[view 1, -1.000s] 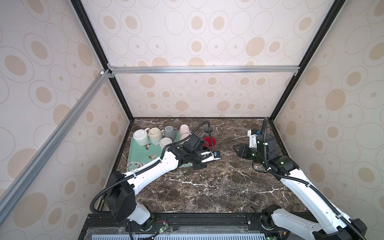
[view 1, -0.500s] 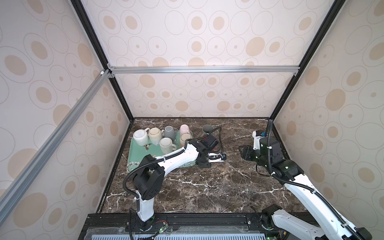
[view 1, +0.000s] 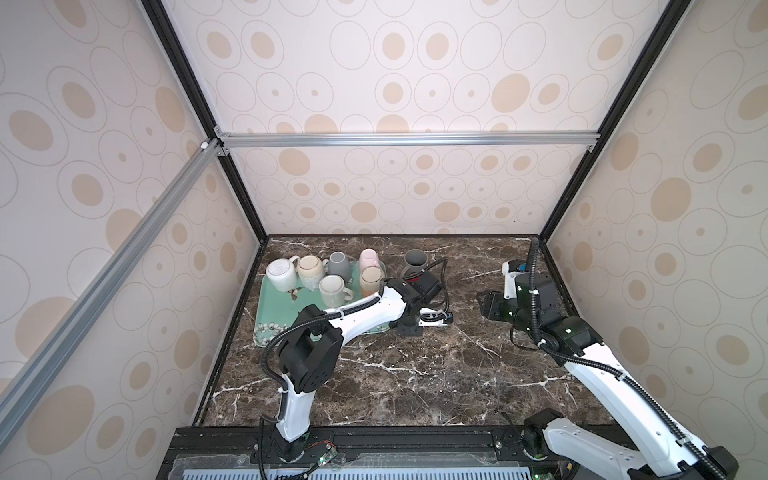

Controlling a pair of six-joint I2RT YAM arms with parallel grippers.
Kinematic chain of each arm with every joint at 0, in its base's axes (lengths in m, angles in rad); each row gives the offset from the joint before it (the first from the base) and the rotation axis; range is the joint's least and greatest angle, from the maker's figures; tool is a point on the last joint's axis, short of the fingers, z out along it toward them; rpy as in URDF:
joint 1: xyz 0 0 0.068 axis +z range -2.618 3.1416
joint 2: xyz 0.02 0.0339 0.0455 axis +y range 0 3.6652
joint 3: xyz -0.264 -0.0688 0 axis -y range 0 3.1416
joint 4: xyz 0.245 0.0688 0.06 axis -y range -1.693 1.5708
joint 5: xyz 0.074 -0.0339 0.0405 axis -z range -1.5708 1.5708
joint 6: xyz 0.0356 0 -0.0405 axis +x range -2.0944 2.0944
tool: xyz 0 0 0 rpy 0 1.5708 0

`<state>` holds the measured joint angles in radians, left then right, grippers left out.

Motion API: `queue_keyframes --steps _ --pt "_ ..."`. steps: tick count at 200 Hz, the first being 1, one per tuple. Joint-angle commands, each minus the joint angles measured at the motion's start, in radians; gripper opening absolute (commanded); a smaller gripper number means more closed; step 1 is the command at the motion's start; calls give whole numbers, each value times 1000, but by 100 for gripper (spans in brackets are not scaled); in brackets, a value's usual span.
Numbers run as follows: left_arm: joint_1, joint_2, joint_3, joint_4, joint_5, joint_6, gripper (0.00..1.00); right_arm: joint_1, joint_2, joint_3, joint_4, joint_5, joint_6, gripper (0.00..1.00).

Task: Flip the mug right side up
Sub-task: 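Carry the black mug with the left gripper while the right gripper opens and withdraws, then lower the black mug upright beside the red mug and open the left gripper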

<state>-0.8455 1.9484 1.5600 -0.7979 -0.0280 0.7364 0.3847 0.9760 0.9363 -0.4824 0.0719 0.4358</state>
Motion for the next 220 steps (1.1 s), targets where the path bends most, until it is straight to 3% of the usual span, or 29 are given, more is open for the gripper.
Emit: queue_keyframes --steps 1,57,107,142,175,220 --pt "-12 -8 43 25 -20 46 0 -4 9 -6 7 3 -10 55" --pt "-15 1 37 33 -27 56 5 -5 15 -11 10 -14 6 55" --pt "-15 -3 29 39 -44 56 23 -5 15 -8 12 -18 7 56" --pt "-16 -17 26 47 -49 56 29 -5 15 -7 14 -24 10 56" --pt "-18 -32 16 64 -59 57 29 -6 18 -7 19 -32 17 56" --pt "-18 -90 -84 221 -25 125 15 -5 23 -4 25 -46 24 56"
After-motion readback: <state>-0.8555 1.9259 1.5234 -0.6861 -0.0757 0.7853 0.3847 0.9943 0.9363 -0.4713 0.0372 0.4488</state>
